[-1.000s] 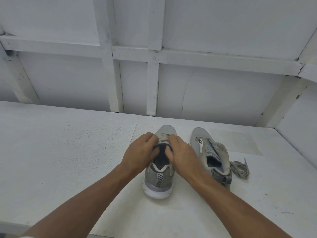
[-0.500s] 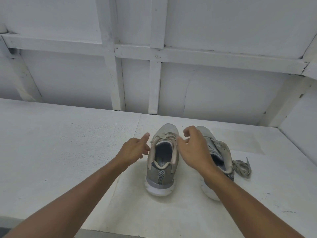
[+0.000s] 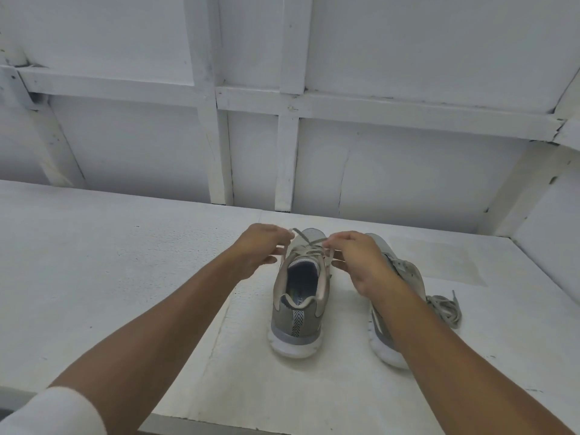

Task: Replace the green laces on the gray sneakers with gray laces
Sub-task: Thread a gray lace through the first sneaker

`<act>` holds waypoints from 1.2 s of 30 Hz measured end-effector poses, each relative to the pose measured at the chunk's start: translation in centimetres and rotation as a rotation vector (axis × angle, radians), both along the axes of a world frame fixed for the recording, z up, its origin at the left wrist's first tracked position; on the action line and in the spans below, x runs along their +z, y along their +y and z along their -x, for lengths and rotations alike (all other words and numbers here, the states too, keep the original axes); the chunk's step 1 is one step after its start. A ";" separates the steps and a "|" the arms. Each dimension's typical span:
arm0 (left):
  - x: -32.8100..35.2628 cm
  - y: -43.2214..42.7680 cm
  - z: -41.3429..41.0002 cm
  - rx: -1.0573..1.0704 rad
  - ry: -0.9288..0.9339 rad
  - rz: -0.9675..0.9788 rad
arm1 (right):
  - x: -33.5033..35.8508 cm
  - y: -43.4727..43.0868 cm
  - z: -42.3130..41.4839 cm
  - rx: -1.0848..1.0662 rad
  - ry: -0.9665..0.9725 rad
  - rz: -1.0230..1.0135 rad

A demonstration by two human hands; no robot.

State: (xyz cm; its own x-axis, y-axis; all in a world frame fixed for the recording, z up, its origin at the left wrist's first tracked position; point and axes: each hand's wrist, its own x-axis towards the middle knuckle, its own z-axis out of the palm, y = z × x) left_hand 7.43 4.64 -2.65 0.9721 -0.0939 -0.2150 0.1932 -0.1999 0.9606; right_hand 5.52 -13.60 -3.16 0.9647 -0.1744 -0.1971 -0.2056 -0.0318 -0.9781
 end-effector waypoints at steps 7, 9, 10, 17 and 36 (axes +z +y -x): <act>3.4 -0.4 -1.6 -0.117 -0.210 -0.014 | 1.8 0.2 -0.9 0.040 -0.071 -0.019; 3.9 -0.6 -2.0 -0.122 -0.272 -0.051 | 2.3 0.2 -1.0 0.055 -0.094 0.003; 4.1 -0.7 -2.2 -0.129 -0.303 -0.087 | 2.4 0.3 -1.0 0.062 -0.102 0.007; 4.8 -1.8 -3.2 -0.238 -0.417 -0.253 | 2.2 1.3 -0.6 0.165 -0.133 0.074; 3.3 -0.9 -2.0 -0.352 -0.286 -0.464 | 1.7 2.0 -0.1 -0.025 -0.100 0.032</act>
